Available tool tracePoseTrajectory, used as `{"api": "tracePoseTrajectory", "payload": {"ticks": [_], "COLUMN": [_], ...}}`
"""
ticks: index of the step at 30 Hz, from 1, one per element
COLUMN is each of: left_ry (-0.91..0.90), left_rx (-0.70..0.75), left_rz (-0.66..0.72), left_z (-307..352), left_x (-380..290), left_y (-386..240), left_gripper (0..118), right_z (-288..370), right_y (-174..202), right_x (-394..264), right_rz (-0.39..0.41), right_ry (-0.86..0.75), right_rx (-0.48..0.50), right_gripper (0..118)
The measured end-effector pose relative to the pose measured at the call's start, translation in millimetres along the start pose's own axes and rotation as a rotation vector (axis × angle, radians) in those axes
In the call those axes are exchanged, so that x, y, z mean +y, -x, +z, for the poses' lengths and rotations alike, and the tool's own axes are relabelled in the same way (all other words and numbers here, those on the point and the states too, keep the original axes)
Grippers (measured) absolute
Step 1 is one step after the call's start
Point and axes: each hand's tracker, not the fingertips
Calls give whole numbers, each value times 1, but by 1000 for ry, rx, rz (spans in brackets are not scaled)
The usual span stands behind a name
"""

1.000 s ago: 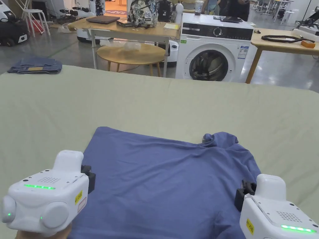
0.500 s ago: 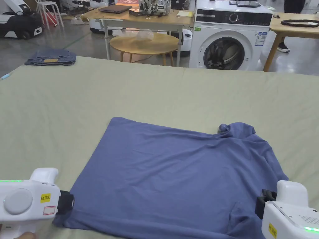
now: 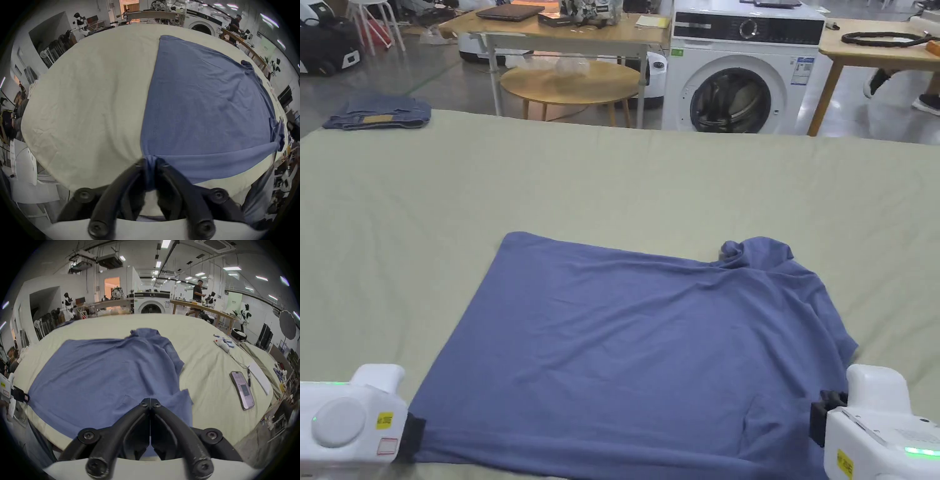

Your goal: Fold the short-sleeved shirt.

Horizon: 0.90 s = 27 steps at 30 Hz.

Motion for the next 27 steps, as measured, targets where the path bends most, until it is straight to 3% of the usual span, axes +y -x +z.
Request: {"api": "tracePoseTrajectory", "payload": {"ticks": [2, 6, 7, 13, 14, 16, 17, 18, 20, 22, 25, 27], "left_ry": [-7, -12, -11, -23, -24, -24, -25, -24, -25, -26, -48, -87], "left_rx": [1, 37, 40, 29, 26, 20, 18, 15, 11, 3, -19, -42], "left_rz": [-6, -54, -60, -39, -36, -31, -31, -31, -31, -32, -24, -9], "left_z": [0, 7, 7, 12, 12, 12, 14, 15, 17, 22, 31, 42], "left_x": [-4, -7, -8, -10, -10, -10, -9, -10, -7, -5, 0, 7], "left_y": [-5, -18, -20, -18, -18, -16, -16, -16, -14, -13, -10, -9], "left_gripper": [1, 1, 1, 1, 1, 1, 1, 1, 1, 1, 1, 1], "right_z": [2, 1, 1, -19, -26, -30, -27, -23, -22, -19, -8, 1], "right_y": [-9, -31, -35, -51, -51, -50, -48, -45, -44, -41, -52, -55], "right_x": [-1, -9, -11, -41, -47, -55, -54, -52, -48, -44, -33, -23], "right_rz": [18, 13, 9, -5, -4, -11, -19, -14, -53, 20, -54, -55], "right_ry": [63, 195, 208, 391, 424, 417, 396, 391, 400, 374, 334, 307], "right_rx": [-13, -25, -35, -52, -59, -12, -3, 12, 99, 51, 82, 72], "right_gripper": [5, 62, 66, 65, 58, 34, 12, 7, 7, 7, 7, 7]}}
